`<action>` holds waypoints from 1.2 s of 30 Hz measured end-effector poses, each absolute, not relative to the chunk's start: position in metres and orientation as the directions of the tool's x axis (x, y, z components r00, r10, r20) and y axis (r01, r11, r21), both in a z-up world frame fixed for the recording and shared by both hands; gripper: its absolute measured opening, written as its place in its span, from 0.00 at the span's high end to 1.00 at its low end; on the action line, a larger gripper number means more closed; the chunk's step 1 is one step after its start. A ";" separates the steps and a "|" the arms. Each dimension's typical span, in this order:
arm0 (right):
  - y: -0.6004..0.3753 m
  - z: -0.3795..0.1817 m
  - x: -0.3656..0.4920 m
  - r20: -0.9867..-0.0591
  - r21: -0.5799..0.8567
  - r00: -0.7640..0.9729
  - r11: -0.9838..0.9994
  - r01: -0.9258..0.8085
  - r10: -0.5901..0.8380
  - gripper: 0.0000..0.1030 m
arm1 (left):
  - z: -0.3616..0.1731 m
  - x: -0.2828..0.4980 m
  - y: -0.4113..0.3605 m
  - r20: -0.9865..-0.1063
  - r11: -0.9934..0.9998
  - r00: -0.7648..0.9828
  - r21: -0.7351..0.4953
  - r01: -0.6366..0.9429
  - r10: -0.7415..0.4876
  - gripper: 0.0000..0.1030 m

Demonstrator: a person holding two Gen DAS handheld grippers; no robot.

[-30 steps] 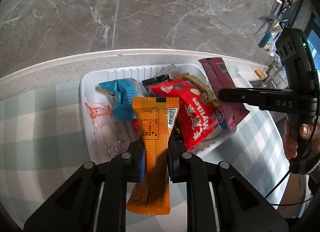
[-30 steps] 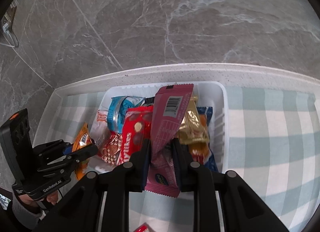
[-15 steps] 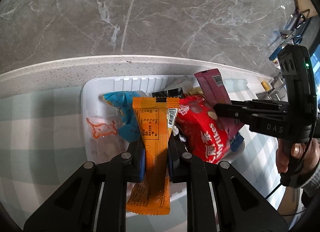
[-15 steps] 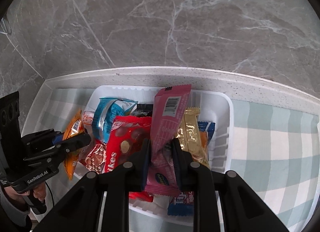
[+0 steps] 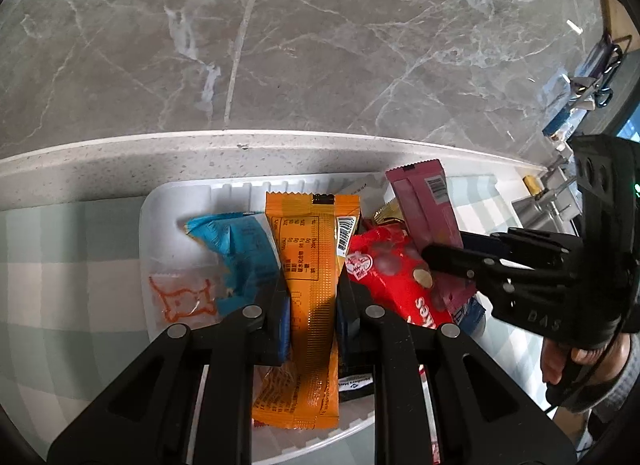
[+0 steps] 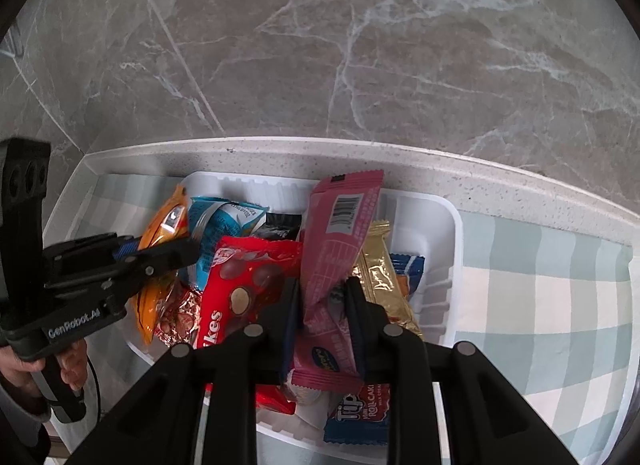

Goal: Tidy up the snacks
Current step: 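Open both grippers to drop the bars into the tray, then move both tools back over the last two snack packets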

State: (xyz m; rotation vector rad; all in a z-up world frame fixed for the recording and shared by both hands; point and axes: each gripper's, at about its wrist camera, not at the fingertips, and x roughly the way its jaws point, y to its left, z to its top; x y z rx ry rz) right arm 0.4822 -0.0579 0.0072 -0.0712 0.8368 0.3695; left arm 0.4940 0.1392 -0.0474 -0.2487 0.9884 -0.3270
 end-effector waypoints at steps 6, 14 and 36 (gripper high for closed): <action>-0.057 0.015 0.472 -0.710 0.061 0.643 0.934 -0.351 0.288 0.70 | -0.041 0.498 0.145 -0.746 0.925 0.555 -0.355 0.137 -0.368 0.85; -0.061 0.027 0.459 -0.679 0.069 0.668 0.933 -0.354 0.304 0.65 | -0.037 0.497 0.152 -0.718 0.909 0.575 -0.397 0.126 -0.393 0.10; -0.079 0.027 0.391 -0.643 0.139 0.674 0.921 -0.365 0.364 0.64 | 0.013 0.417 0.168 -0.684 0.942 0.658 -0.310 0.130 -0.315 0.12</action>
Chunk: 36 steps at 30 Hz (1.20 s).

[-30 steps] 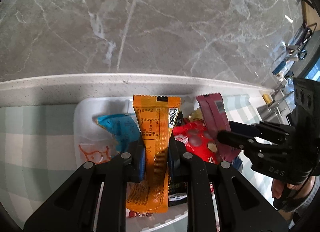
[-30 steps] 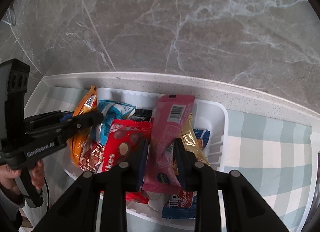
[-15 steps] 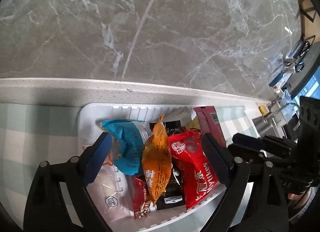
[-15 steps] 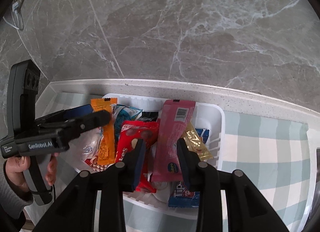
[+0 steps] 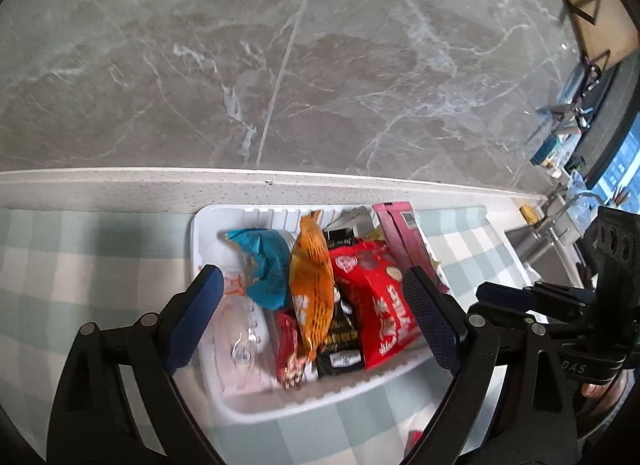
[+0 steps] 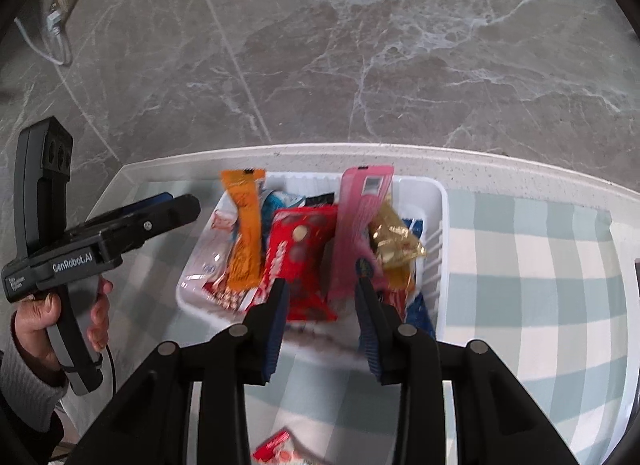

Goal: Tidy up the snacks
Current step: 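Move both tools back over the last two snack packets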

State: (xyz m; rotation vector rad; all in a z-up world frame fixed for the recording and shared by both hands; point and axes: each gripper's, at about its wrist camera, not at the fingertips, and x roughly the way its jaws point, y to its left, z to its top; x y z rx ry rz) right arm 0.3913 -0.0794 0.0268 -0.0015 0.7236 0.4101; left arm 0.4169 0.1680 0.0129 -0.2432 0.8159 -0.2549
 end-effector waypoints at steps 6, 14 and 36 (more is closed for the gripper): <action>-0.075 0.021 0.358 -0.635 0.110 0.675 0.910 -0.401 0.375 0.56 | 0.027 0.383 0.157 -0.687 0.960 0.672 -0.239 0.148 -0.275 0.12; -0.067 0.011 0.319 -0.628 0.065 0.679 0.896 -0.440 0.379 0.56 | 0.038 0.335 0.144 -0.688 0.971 0.685 -0.169 0.170 -0.240 0.12; -0.054 -0.017 0.277 -0.662 -0.014 0.653 0.865 -0.502 0.369 0.52 | 0.013 0.267 0.152 -0.757 0.984 0.629 -0.119 0.133 -0.176 0.11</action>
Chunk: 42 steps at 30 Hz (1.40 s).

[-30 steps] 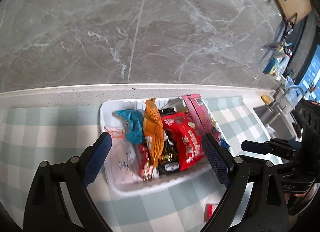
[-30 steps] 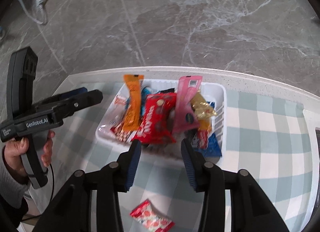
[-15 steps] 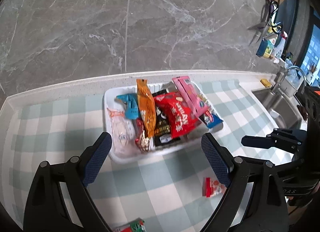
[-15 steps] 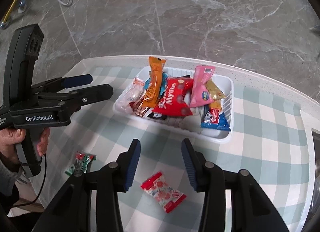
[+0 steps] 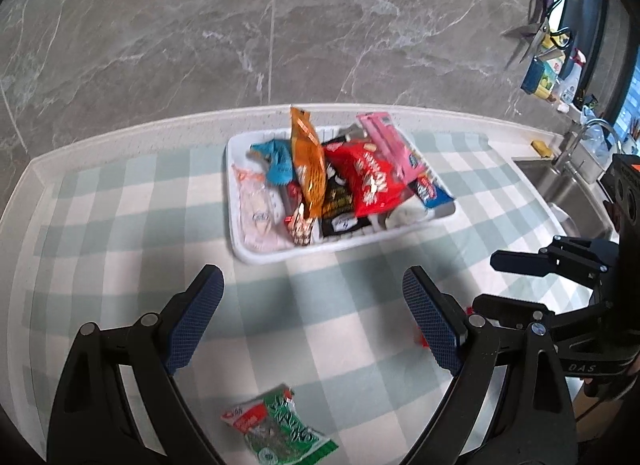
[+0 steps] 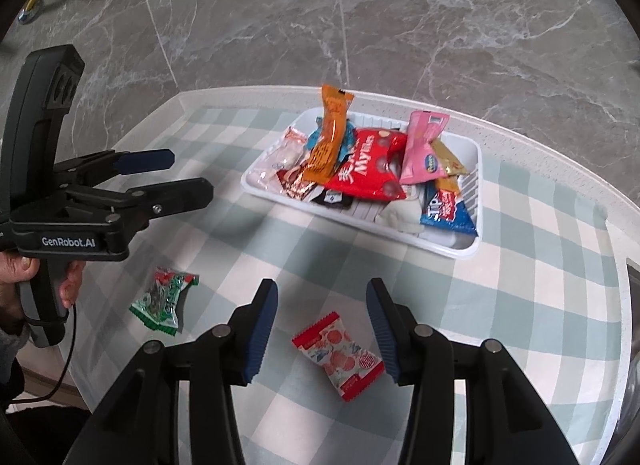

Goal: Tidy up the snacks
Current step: 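Move both tools back over the last two snack packets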

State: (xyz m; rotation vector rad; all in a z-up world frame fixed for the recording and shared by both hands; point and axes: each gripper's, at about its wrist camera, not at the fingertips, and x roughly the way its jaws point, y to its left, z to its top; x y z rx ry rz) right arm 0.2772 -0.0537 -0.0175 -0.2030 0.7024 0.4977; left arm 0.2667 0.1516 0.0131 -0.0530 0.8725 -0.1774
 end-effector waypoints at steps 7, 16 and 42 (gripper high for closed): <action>-0.051 -0.031 0.277 -0.682 -0.032 0.639 0.858 -0.512 0.356 0.51 | -0.006 0.251 0.166 -0.790 0.987 0.591 -0.135 0.090 -0.162 0.12; -0.046 -0.046 0.279 -0.704 -0.053 0.622 0.847 -0.529 0.344 0.49 | -0.034 0.228 0.191 -0.830 0.985 0.536 -0.174 0.011 -0.153 0.12; -0.050 -0.086 0.288 -0.761 -0.074 0.580 0.850 -0.522 0.290 0.47 | -0.093 0.202 0.199 -0.900 0.971 0.397 -0.226 -0.071 -0.181 0.12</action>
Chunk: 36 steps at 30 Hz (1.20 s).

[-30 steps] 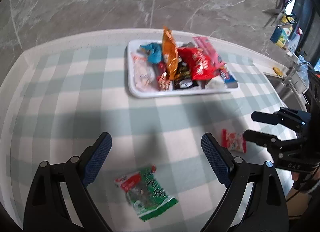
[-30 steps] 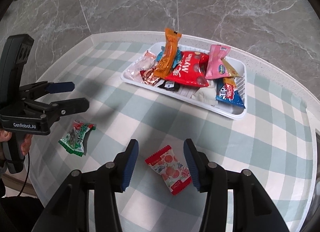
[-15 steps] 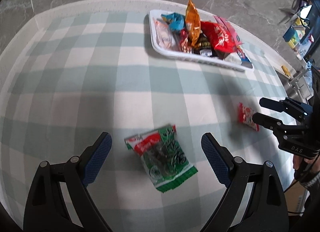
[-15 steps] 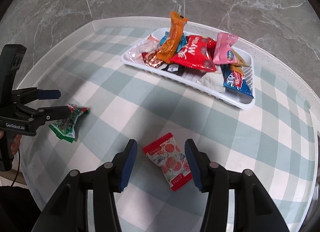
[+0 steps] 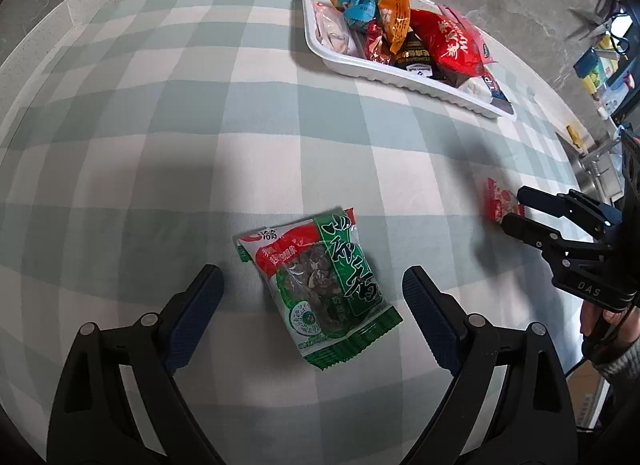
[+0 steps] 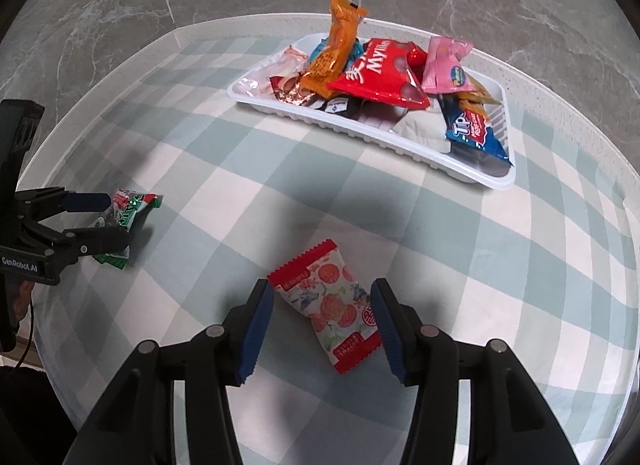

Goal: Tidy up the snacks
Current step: 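Move both tools back over the last two snack packets, then grasp the green packet with the left gripper while the right grasps the red-white packet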

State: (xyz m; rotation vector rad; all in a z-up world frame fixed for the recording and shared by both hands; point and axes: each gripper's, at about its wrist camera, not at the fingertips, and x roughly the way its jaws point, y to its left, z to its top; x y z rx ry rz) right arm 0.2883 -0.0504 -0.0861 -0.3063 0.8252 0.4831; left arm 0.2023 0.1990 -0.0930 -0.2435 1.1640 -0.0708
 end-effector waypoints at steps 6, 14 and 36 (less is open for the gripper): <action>-0.051 -0.090 0.292 -0.768 -0.076 0.573 0.849 -0.523 0.285 0.42 | -0.095 0.203 0.197 -0.901 0.974 0.397 -0.216 -0.067 -0.173 0.12; -0.046 -0.095 0.296 -0.787 -0.140 0.564 0.818 -0.558 0.250 0.39 | -0.095 0.201 0.195 -0.900 0.978 0.405 -0.202 -0.059 -0.162 0.11; -0.049 -0.094 0.299 -0.805 -0.131 0.533 0.797 -0.590 0.261 0.58 | -0.099 0.199 0.189 -0.892 0.979 0.435 -0.179 -0.093 -0.122 0.08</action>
